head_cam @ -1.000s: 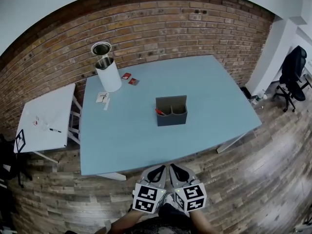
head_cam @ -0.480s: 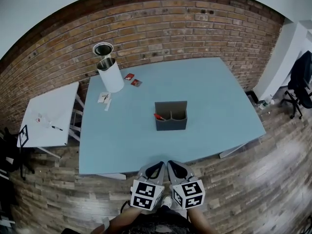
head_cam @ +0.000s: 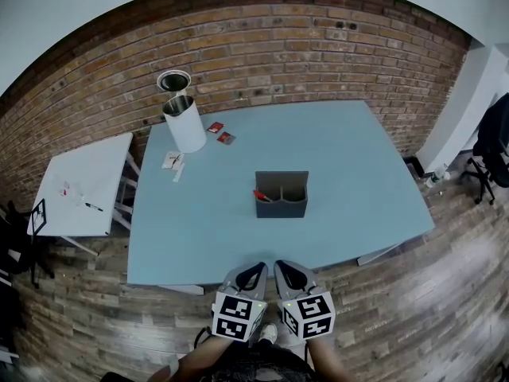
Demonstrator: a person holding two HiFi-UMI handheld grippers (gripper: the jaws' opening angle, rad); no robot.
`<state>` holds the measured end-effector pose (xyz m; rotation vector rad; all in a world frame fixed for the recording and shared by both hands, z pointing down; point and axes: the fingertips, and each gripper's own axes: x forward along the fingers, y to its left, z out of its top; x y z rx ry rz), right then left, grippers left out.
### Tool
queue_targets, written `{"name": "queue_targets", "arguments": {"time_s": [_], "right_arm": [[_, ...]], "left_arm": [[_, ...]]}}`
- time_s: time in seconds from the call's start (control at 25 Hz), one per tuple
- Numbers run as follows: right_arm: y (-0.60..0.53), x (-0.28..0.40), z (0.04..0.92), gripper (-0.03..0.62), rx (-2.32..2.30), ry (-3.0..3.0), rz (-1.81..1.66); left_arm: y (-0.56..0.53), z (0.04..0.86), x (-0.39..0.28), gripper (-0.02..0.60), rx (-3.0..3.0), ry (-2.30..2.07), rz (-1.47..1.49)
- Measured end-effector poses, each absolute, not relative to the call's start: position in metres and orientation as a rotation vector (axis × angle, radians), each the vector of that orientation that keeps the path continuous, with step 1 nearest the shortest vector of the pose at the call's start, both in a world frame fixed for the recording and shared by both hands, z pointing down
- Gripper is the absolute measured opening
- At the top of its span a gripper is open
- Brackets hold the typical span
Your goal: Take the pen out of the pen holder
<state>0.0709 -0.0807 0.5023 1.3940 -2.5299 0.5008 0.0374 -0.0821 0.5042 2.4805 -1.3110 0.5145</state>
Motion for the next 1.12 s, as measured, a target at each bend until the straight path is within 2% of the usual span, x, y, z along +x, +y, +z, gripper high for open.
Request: {"name": "queue_targets", "arguments": {"time_s": [0.88,1.12], "right_arm": [[-0.178,0.05,0.503,0.005,1.412,-2.474,0.393],[-0.206,0.041,0.507,0.025,1.396,-2.447,0.358]], "left_arm": [[-0.171,0.509,0.013,0.002,2.478,-1.313,0.481],[-0.198,0.515,0.004,0.002,2.461,-1.312,0.475]]}}
